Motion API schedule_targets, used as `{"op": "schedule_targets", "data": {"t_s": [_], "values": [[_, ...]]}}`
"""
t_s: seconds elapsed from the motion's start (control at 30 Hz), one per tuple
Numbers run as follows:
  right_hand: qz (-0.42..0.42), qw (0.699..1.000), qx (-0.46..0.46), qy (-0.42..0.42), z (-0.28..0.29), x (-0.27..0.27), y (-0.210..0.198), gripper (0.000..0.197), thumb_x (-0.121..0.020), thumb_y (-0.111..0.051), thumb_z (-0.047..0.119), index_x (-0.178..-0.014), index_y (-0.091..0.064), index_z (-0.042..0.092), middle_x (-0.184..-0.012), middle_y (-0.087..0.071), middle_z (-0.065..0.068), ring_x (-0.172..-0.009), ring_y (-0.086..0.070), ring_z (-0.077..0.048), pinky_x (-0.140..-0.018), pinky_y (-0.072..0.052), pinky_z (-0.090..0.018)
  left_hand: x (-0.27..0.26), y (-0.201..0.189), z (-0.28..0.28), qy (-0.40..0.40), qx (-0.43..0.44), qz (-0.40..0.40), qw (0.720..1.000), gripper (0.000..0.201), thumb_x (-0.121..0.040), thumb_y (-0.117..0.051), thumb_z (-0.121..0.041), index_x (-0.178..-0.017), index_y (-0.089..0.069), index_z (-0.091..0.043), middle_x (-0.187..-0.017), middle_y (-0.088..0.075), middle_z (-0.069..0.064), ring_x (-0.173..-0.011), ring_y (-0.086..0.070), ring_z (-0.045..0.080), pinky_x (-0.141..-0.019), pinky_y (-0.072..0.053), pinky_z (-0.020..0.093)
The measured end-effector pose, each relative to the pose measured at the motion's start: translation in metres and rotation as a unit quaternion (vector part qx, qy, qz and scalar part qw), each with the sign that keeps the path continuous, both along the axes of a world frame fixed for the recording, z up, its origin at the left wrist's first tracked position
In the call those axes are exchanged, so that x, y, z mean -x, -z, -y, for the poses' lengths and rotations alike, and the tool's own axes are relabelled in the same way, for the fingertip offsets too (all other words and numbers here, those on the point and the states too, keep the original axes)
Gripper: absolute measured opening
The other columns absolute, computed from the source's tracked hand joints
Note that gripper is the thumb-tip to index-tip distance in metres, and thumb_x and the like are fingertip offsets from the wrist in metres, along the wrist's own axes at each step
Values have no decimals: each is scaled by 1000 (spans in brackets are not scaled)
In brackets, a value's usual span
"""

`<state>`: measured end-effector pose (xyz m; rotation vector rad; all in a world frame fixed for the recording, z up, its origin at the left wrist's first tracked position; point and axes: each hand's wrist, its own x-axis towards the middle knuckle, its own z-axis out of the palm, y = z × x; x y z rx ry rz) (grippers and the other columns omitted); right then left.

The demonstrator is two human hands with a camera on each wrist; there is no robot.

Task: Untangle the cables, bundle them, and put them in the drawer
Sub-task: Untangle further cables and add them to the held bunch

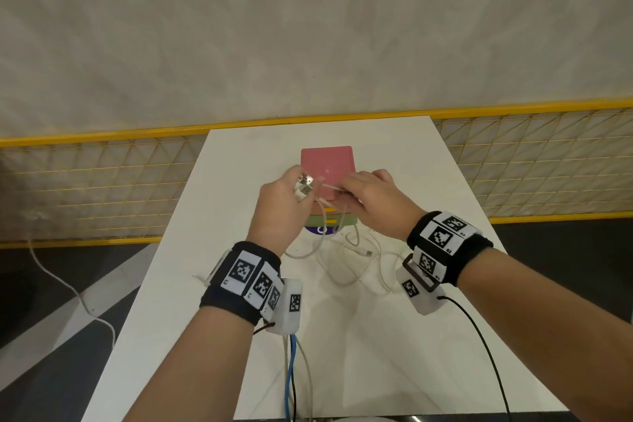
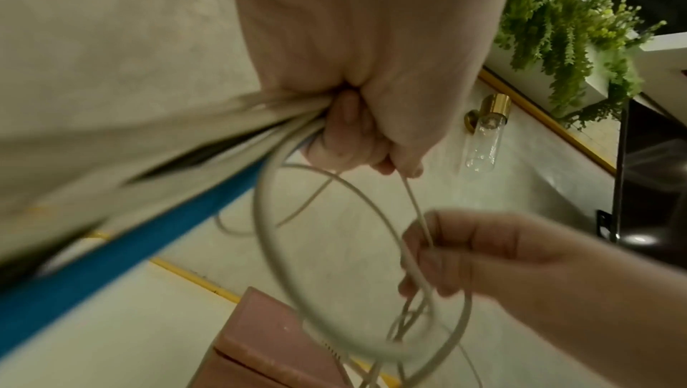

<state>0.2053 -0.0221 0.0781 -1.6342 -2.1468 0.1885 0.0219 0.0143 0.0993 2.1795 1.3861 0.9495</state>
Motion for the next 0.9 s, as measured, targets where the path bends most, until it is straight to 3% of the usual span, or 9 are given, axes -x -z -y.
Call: {"op": "schedule_targets", "data": {"t_s": [0.17,0.3,0.37,0.47,0.57,0.7,0.77,0.83,0.9], "values": [[95,988,81,95,-7,-29,29,33,-91,-43,7,-120,-50,20,-115,-55,3,-107,-55,-20,-85,-24,-34,9,-2,-3,-60,-8,52,997,26,-94,-61,-37,-90,-59,-12,-68,-58,1,-52,-49,7,-49,-38,11],[1,994,70,87,-9,-17,18,48,-89,-56,20,-135,-41,20,-133,-48,2,-119,-48,-17,-93,-23,-32,12,-1,-2,-20,-8,69,997,23,-93,-63,-36,-86,-56,-15,-75,-63,2,-60,-55,19,-55,-40,16],[-79,996,35,19,-10,2,7,40,-92,-56,22,-131,-47,19,-128,-53,4,-109,-51,-7,-95,-27,-28,7,0,2,16,-6,78,997,25,-92,-65,-35,-88,-59,-11,-76,-65,4,-66,-59,24,-62,-44,24],[-194,977,81,-38,-12,20,8,16,-98,-45,13,-103,-61,13,-89,-60,1,-78,-53,-8,-79,-48,-30,6,-6,5,5,-27,137,990,20,-91,-66,-33,-84,-56,-17,-69,-59,-10,-67,-57,12,-59,-41,13],[-55,986,151,35,-10,3,28,23,-99,-36,11,-110,-56,15,-93,-50,6,-83,-45,-14,-89,-41,-38,18,-14,-1,-65,-46,202,976,22,-92,-64,-37,-86,-56,-18,-71,-57,-16,-65,-56,-4,-63,-42,12],[46,982,164,81,-2,-17,43,34,-87,-30,-7,-94,-41,24,-93,-50,4,-84,-52,-22,-93,-36,-38,35,-17,-8,-124,-31,195,972,24,-94,-61,-37,-96,-59,-13,-69,-53,-12,-58,-51,5,-59,-40,24],[57,983,157,79,-4,-16,39,32,-85,-31,-6,-95,-44,21,-92,-49,4,-88,-55,-23,-92,-36,-37,34,-15,-6,-107,-25,166,980,17,-96,-61,-28,-111,-60,-21,-70,-55,-10,-57,-54,-1,-56,-38,11],[51,988,130,63,-6,-11,31,22,-94,-32,6,-97,-49,20,-93,-53,4,-88,-55,-21,-91,-36,-38,25,-11,1,-39,-10,124,991,42,-95,-62,-24,-134,-52,-35,-73,-58,-12,-57,-56,-5,-57,-39,2],[60,995,75,32,-8,-1,20,22,-99,-34,16,-105,-55,21,-97,-59,4,-90,-57,-21,-87,-33,-37,10,-5,6,30,44,41,998,54,-95,-62,-29,-143,-41,-43,-81,-64,-7,-60,-59,1,-64,-46,12]]}}
